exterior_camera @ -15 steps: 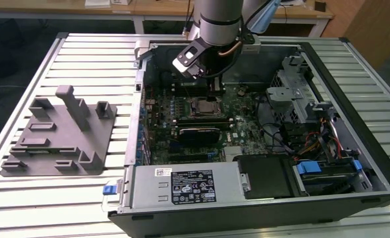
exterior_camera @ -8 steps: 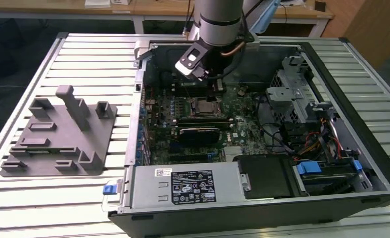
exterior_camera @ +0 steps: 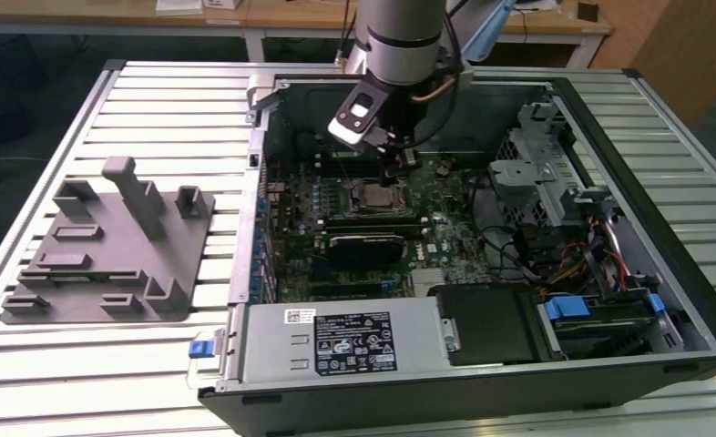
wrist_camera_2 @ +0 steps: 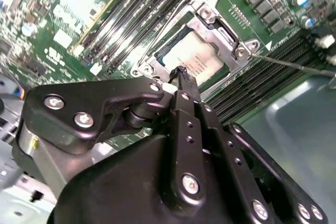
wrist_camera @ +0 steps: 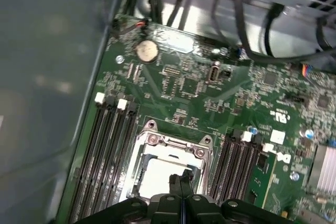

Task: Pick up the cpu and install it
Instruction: 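Close the cpu cover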

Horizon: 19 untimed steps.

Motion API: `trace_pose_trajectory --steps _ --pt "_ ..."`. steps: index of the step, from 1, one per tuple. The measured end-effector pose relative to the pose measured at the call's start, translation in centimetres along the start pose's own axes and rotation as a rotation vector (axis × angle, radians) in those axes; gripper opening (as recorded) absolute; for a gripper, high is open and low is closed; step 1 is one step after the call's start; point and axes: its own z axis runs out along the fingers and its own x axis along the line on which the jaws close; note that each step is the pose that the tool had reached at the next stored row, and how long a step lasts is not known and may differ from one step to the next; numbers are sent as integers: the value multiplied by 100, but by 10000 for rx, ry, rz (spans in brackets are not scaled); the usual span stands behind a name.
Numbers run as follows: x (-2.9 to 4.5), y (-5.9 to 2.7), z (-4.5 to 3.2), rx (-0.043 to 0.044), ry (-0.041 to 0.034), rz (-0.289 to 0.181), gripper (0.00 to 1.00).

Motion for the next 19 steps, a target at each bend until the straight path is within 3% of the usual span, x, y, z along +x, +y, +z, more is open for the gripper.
trace_pose_trajectory --steps 19 --pt "0 0 12 -81 87 -3448 11"
